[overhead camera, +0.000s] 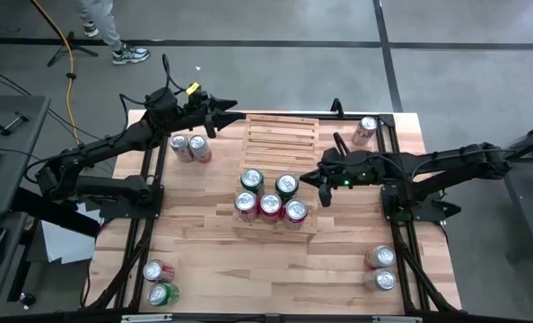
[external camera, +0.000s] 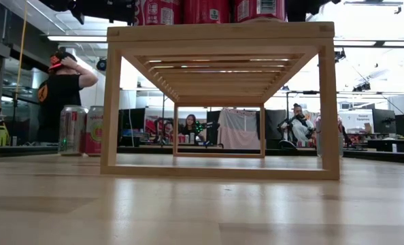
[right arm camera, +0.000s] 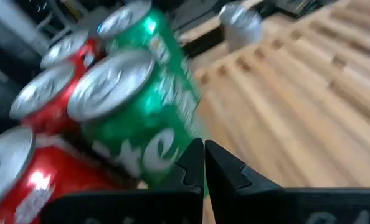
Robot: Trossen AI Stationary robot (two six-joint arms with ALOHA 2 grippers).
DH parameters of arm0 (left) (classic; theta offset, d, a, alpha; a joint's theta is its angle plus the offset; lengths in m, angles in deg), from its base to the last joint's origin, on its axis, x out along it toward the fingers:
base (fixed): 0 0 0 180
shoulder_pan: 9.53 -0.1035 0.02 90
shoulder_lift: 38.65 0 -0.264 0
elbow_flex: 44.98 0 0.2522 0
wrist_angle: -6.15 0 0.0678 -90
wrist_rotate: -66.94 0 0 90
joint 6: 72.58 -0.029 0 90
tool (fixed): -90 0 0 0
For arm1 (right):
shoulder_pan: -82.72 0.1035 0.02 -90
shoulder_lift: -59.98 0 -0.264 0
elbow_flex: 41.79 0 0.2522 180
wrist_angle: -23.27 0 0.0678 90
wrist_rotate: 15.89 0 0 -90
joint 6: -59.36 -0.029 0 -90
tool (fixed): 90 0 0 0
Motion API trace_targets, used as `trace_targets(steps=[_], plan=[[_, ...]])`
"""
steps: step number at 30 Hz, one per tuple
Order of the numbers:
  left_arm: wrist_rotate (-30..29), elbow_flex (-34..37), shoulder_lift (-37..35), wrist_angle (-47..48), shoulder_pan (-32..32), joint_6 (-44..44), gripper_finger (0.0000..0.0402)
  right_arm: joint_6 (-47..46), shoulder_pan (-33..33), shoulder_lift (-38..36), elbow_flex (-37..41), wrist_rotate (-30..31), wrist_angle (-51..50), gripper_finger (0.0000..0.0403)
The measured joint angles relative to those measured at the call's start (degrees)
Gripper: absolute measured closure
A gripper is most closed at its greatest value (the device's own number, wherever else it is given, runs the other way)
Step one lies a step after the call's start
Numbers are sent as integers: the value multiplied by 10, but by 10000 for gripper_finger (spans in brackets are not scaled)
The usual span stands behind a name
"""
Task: Place canned beverage on shelf
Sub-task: Put the top green soda can on the shelf aligned with the other green soda can
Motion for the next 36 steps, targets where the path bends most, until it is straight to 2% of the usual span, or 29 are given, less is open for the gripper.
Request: trace_targets(steps=[4,7,36], plan=[[0,0,0,0,0,0,143,0,2,7,0,-60,-8,403],[-3,0,0,0,0,0,143,5,2,13,0,-79,-7,403],[-6,0,0,-1,0,0,143,37,1,25,0,-72,94,403]])
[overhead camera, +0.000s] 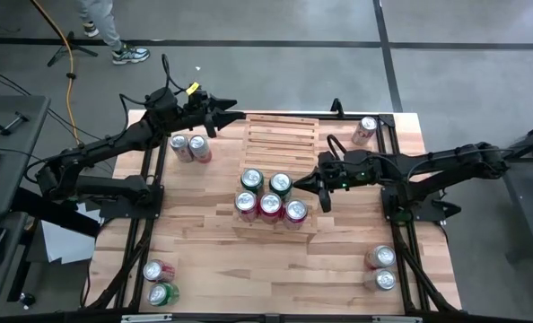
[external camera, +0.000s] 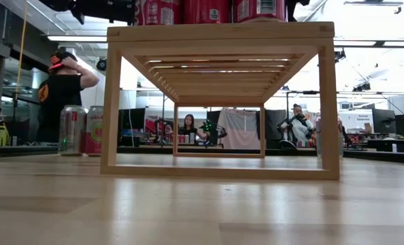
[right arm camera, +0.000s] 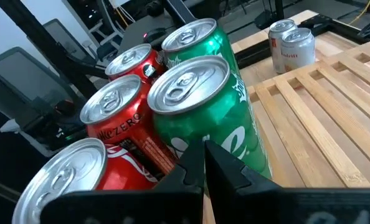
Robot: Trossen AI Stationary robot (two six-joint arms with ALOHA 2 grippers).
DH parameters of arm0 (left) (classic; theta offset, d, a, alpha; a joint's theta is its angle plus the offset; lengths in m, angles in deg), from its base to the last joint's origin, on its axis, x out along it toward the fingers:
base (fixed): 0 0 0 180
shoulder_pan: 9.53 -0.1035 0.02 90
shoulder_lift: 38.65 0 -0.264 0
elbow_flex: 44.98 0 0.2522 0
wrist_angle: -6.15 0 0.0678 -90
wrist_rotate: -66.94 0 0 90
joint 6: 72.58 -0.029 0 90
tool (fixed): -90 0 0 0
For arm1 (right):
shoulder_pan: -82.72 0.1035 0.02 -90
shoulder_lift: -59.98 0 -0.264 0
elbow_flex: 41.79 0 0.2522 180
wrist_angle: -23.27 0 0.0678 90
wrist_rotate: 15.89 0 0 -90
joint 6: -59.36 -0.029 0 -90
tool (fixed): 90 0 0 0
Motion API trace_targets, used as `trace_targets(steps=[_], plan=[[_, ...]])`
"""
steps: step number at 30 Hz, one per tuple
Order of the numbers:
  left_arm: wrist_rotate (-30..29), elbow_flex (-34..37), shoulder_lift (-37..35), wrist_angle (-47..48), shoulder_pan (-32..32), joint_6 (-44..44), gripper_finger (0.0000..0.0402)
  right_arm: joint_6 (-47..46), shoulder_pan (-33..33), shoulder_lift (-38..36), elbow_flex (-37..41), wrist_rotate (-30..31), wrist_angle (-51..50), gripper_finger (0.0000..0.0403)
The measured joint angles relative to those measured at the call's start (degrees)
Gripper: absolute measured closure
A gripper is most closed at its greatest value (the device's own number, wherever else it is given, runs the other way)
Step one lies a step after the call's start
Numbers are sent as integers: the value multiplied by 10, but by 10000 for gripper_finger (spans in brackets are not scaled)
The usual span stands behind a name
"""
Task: Place canned beverage on shelf
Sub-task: Put the top green soda can on the shelf aligned with the other green soda can
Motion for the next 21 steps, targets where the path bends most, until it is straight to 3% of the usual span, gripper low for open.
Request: trace_targets(steps=[12,21], plan=[[0,0,0,-1,0,0,143,9,0,34,0,-11,24,403],[0,0,0,0,0,0,143,34,-5,-1,0,-10,4,403]])
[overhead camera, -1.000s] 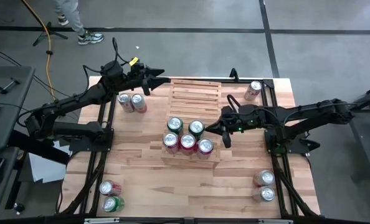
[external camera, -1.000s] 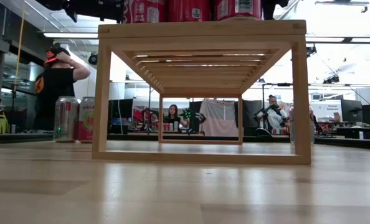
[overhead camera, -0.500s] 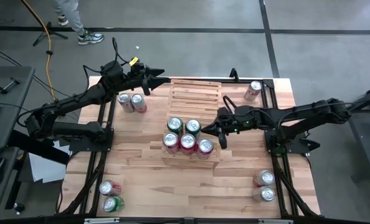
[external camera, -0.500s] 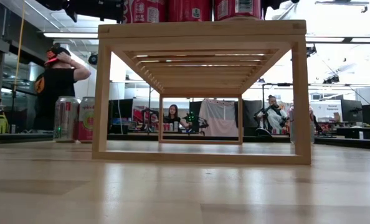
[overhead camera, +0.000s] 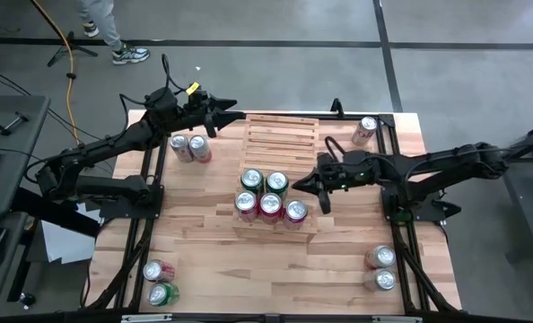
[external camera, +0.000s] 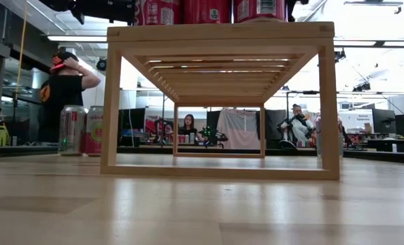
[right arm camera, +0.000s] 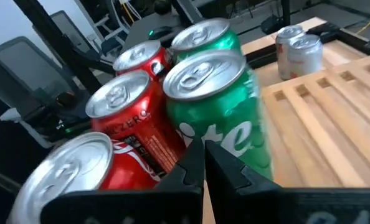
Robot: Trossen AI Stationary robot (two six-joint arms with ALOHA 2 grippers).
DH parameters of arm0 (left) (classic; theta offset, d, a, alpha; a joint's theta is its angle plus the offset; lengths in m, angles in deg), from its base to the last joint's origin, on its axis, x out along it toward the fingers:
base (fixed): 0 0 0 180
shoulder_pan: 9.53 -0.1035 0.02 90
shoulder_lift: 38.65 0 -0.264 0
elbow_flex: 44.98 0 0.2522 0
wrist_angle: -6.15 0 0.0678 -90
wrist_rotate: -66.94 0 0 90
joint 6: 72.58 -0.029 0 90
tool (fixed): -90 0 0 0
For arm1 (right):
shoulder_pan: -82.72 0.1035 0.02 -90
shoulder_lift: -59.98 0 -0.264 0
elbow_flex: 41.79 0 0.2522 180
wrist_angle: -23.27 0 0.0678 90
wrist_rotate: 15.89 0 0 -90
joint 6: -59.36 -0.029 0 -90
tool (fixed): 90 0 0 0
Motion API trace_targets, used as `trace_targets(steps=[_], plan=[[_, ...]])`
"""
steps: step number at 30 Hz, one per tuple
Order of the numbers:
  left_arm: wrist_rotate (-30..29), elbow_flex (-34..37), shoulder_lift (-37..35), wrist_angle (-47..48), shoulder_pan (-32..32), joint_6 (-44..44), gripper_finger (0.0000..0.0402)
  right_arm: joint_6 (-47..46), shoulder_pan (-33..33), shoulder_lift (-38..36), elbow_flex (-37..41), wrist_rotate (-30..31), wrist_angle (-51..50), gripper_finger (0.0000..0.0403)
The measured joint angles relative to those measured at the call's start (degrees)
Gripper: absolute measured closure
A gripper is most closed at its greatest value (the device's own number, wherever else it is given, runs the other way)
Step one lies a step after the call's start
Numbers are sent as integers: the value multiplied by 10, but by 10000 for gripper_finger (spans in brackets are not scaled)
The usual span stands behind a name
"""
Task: Place canned beverage on shelf
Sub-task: Put the top green soda can on the shelf aligned with the other green soda can, then adjust the right red soda can on the shelf
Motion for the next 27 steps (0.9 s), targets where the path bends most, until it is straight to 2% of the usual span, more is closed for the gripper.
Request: trace_targets(steps=[5,10,18,27], plan=[[0,0,0,0,0,0,143,-24,-1,-58,0,1,-51,403],[4,0,0,1,0,0,143,-78,43,-84,0,-24,-67,403],[4,0,0,1,0,0,143,-111,147,-36,-72,-32,-198,403],[2,0,0,0,0,0,143,-111,161,9,-90,-5,-208,403]])
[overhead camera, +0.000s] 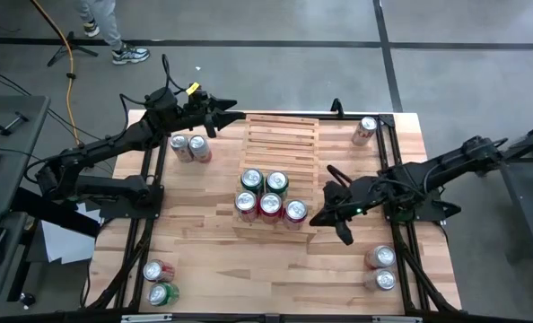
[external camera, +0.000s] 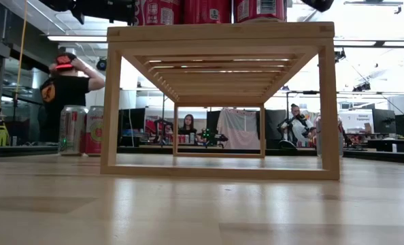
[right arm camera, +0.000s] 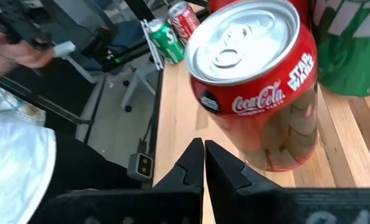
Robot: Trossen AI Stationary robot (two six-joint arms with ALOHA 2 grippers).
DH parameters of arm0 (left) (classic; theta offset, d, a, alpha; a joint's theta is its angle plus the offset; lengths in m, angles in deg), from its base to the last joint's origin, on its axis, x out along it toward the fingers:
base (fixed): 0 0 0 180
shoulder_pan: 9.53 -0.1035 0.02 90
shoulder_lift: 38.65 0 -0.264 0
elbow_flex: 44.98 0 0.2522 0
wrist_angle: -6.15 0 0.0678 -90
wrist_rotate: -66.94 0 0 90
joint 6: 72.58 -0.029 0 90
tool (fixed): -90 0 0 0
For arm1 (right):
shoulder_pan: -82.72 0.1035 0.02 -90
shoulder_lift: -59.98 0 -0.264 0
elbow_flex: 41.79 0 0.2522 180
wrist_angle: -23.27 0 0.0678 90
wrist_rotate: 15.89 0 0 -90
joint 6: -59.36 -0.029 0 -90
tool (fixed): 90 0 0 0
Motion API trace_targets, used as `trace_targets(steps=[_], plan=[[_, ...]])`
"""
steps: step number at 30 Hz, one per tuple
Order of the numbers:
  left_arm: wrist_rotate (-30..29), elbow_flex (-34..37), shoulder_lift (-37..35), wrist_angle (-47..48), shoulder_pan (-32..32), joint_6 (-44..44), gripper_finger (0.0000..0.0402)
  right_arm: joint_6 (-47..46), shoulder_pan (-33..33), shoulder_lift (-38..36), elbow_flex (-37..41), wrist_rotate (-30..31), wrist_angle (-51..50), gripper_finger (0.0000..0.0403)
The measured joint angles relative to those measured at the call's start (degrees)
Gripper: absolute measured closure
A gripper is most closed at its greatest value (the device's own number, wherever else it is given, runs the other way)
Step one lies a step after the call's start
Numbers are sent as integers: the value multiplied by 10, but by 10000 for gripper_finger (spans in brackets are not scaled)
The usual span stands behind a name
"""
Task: Place canned beverage on shelf
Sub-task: Adjust the right red soda can on the shelf, then put the green soda can on the shelf aligned with the other green soda cans
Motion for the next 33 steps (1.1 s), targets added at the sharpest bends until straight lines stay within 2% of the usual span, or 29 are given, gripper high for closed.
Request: trace_targets(steps=[19,25,27,30,33], plan=[[0,0,0,0,0,0,143,11,-25,15,0,18,27,403],[2,0,-2,-1,-3,-7,143,13,-25,2,0,-37,-2,403],[3,0,-11,-6,-10,-9,143,11,-25,-16,0,-36,-17,403],[3,-1,-38,-20,-20,-9,143,22,-25,-56,0,18,-31,403],[4,-1,-69,-15,-23,-9,143,64,-28,-99,0,122,-27,403]])
